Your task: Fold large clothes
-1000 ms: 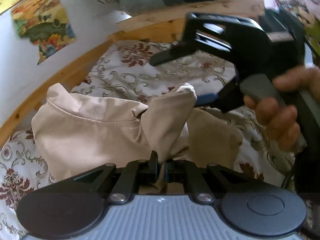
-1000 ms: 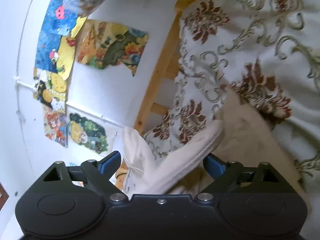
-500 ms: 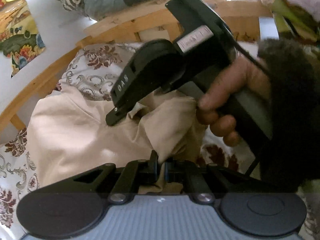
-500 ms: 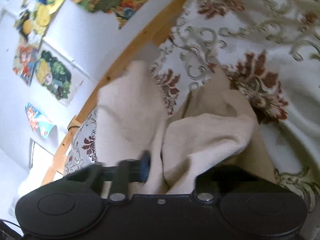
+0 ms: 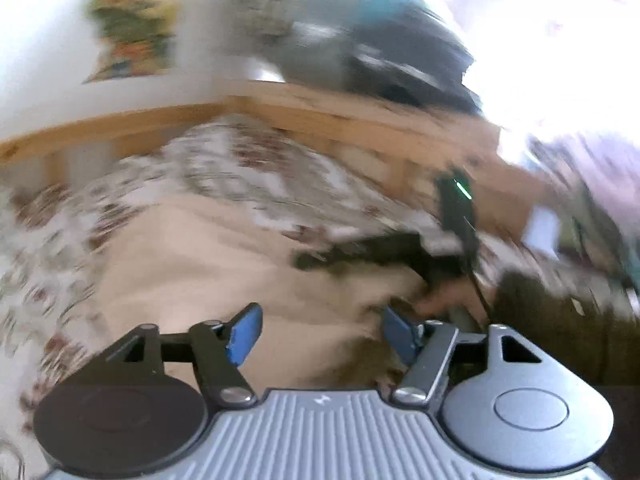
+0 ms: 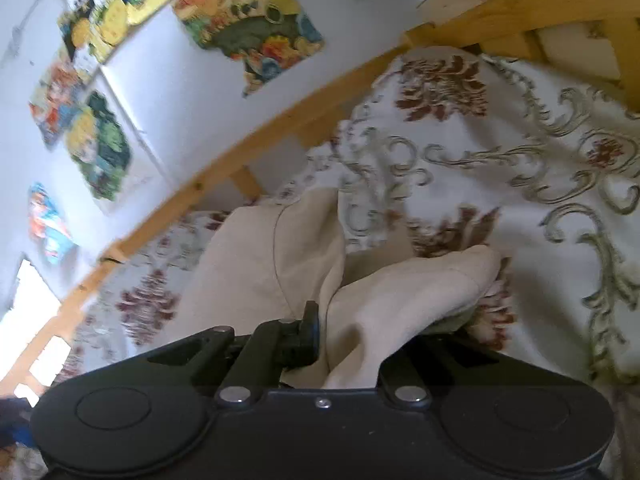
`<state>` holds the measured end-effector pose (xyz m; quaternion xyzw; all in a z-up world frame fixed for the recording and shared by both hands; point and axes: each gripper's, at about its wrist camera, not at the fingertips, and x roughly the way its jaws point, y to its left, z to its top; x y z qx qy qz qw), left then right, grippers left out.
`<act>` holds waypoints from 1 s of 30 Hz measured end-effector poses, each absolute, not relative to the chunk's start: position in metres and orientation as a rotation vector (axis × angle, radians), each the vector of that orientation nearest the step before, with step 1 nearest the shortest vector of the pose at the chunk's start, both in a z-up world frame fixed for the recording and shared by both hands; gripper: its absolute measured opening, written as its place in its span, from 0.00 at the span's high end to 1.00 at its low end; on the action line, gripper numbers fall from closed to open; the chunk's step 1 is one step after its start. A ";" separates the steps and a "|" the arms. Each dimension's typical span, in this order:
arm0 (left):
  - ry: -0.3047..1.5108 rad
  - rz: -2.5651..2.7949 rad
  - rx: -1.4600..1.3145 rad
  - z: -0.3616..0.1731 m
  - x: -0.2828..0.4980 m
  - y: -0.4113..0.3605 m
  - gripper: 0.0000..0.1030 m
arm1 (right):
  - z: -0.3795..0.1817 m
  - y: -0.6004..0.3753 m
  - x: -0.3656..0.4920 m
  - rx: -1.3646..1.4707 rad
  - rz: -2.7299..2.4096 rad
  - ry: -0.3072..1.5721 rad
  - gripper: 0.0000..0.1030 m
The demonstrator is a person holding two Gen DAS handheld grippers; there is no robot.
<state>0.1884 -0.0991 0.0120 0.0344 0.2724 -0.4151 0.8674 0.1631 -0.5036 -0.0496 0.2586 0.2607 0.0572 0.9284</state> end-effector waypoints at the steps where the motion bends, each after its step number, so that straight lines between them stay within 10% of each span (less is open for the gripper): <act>1: 0.580 -0.815 0.027 0.012 0.196 -0.090 0.18 | -0.054 -0.502 0.165 0.514 0.095 0.553 0.95; 3: 0.617 -0.669 -0.090 0.006 0.214 -0.072 0.02 | -0.061 -0.495 0.169 0.455 0.065 0.580 0.91; 9: 0.842 -0.508 -0.162 -0.030 0.252 -0.059 0.01 | -0.072 -0.493 0.168 0.459 0.030 0.579 0.84; 14: 0.894 -0.518 -0.154 -0.047 0.254 -0.061 0.01 | -0.058 -0.519 0.156 0.649 0.017 0.582 0.48; 19: 0.913 -0.538 -0.136 -0.048 0.256 -0.067 0.01 | -0.033 -0.535 0.141 0.648 -0.064 0.580 0.40; 21: 0.916 -0.541 -0.133 -0.048 0.254 -0.067 0.01 | -0.026 -0.539 0.137 0.609 -0.107 0.557 0.53; 22: 0.918 -0.542 -0.131 -0.049 0.254 -0.068 0.01 | -0.025 -0.539 0.136 0.587 -0.129 0.548 0.85; 30: 0.940 -0.590 -0.132 -0.056 0.259 -0.071 0.01 | -0.036 -0.509 0.169 0.337 -0.050 0.438 0.94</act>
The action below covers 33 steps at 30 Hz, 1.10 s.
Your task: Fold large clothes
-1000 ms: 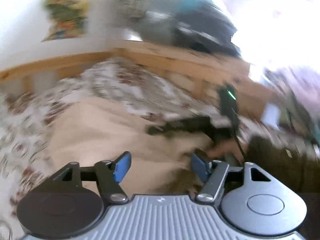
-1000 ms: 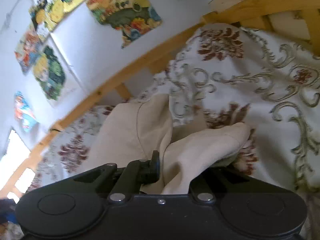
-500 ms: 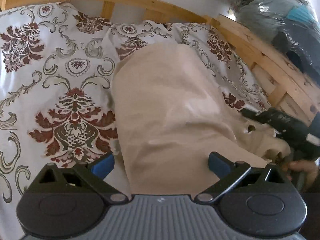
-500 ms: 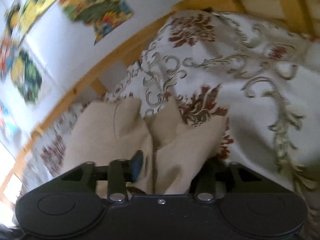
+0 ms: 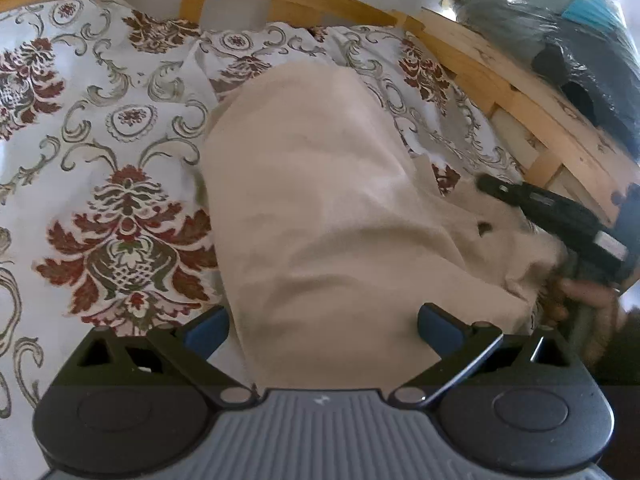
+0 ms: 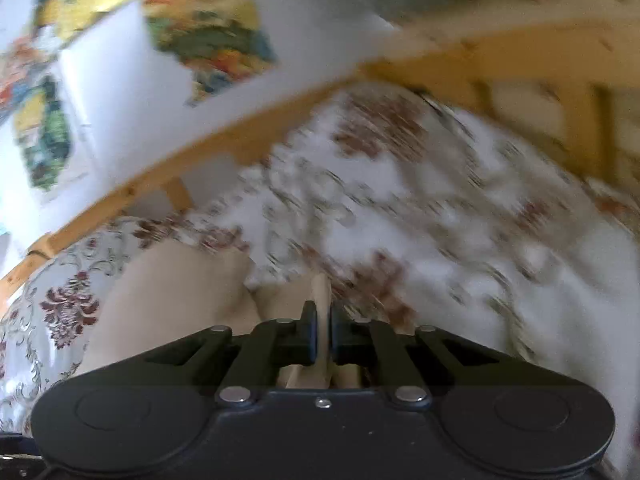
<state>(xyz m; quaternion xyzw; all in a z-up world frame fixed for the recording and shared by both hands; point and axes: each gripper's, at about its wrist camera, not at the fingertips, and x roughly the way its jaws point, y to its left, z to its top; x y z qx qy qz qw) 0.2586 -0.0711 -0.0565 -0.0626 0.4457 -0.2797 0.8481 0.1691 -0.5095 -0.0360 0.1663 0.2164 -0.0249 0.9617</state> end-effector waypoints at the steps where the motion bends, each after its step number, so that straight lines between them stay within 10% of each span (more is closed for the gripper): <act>1: 0.945 -0.594 -0.135 -0.059 0.259 -0.072 0.01 | -0.040 -0.504 0.175 0.296 -0.057 0.439 0.94; 6: 0.978 -0.612 -0.171 -0.073 0.264 -0.072 0.00 | -0.068 -0.492 0.194 0.209 -0.123 0.562 0.93; 16: 0.959 -0.597 -0.144 -0.069 0.257 -0.073 0.00 | -0.005 -0.480 0.158 0.094 -0.197 0.404 0.32; 22: 0.957 -0.590 -0.135 -0.069 0.257 -0.075 0.00 | -0.026 -0.463 0.172 0.142 0.025 0.637 0.46; 26: 0.959 -0.591 -0.137 -0.069 0.257 -0.075 0.00 | -0.045 -0.460 0.177 0.174 0.047 0.704 0.81; 33: 0.932 -0.626 -0.198 -0.062 0.255 -0.061 0.01 | -0.023 -0.442 0.136 0.039 -0.004 0.684 0.88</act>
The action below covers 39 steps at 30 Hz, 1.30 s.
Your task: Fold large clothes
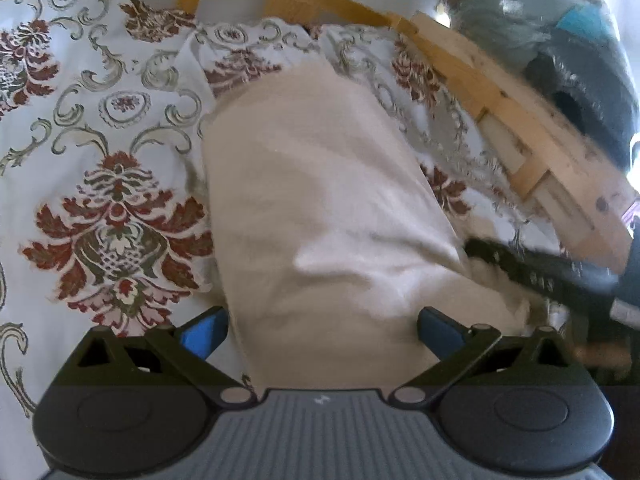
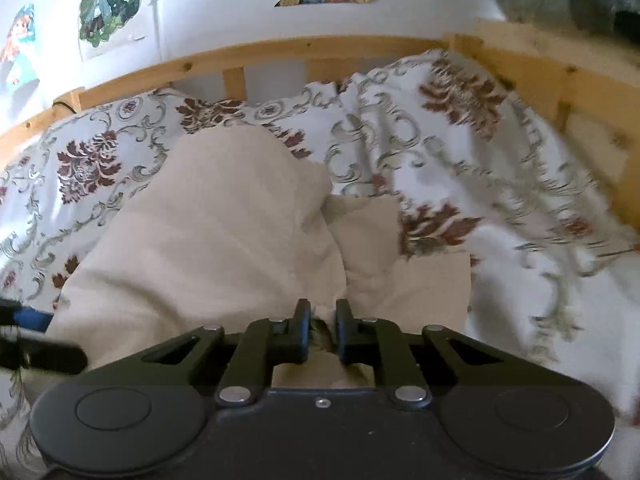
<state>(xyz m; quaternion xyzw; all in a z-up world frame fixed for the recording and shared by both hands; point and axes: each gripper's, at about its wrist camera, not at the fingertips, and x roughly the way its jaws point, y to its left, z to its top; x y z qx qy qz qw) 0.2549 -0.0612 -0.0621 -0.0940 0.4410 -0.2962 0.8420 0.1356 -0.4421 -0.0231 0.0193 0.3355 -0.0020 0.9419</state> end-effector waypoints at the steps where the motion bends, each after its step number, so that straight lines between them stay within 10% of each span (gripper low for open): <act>1: 0.928 -0.619 -0.213 -0.062 0.256 -0.059 0.01 | -0.026 -0.444 0.133 0.048 -0.015 0.691 0.88; 12: 1.003 -0.588 -0.227 -0.080 0.272 -0.061 0.00 | -0.017 -0.435 0.136 -0.015 -0.061 0.551 0.75; 17: 1.009 -0.603 -0.215 -0.080 0.274 -0.063 0.00 | 0.016 -0.421 0.191 -0.002 0.152 0.475 0.47; 39: 1.011 -0.652 -0.225 -0.090 0.280 -0.061 0.00 | -0.068 -0.409 0.256 0.107 0.316 0.595 0.33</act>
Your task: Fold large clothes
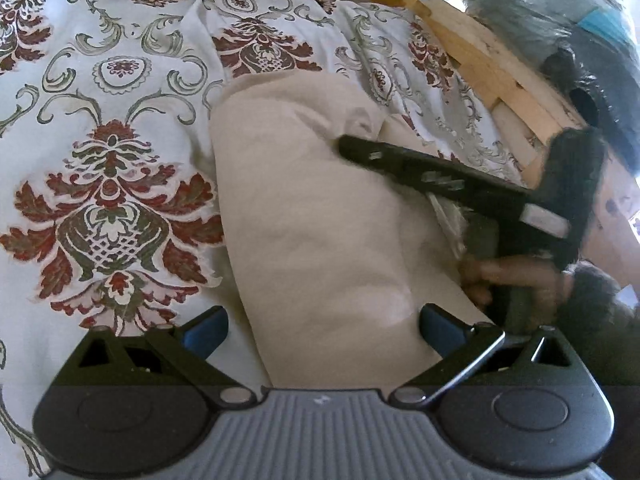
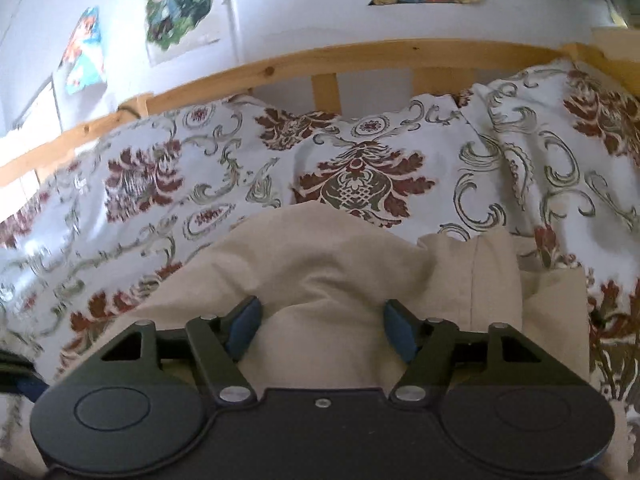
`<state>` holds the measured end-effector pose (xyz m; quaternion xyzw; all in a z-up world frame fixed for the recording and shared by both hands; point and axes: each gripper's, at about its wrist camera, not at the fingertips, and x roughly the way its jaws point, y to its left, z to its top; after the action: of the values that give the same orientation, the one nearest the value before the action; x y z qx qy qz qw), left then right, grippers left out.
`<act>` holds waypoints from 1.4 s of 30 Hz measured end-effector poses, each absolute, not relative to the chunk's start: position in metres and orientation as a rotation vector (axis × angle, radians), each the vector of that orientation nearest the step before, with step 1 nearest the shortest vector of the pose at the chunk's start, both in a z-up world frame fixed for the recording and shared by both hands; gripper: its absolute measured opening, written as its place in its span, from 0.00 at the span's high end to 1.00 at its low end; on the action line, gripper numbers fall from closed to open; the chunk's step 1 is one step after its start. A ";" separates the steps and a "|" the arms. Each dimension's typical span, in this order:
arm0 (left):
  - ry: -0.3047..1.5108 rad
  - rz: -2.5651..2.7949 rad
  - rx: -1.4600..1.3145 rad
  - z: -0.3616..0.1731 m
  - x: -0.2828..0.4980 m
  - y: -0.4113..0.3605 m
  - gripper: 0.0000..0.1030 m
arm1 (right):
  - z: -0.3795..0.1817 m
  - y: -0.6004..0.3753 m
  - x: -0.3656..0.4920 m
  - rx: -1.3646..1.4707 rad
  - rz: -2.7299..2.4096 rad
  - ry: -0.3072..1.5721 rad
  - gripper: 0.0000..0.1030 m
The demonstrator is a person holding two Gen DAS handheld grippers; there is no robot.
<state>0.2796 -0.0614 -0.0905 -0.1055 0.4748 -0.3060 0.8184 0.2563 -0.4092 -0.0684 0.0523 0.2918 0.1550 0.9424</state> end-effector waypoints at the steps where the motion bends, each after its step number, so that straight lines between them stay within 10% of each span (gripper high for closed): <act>1: 1.011 -0.649 -0.231 -0.090 0.279 -0.060 0.00 | -0.059 -0.411 0.248 0.111 0.301 0.587 0.33; 8: 0.985 -0.659 -0.246 -0.077 0.282 -0.058 0.01 | -0.009 -0.439 0.147 0.053 -0.066 0.468 0.05; 16: 1.031 -0.596 -0.366 -0.086 0.303 -0.050 0.01 | -0.065 -0.505 0.138 0.419 -0.084 0.547 0.06; 42: 1.148 -0.645 -0.400 -0.108 0.331 -0.061 0.00 | -0.090 -0.514 0.208 0.366 0.184 0.643 0.14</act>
<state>0.3310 -0.0608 -0.1078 -0.1847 0.5298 -0.2977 0.7724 0.2082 -0.5144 -0.0899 0.1788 0.3136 0.0898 0.9282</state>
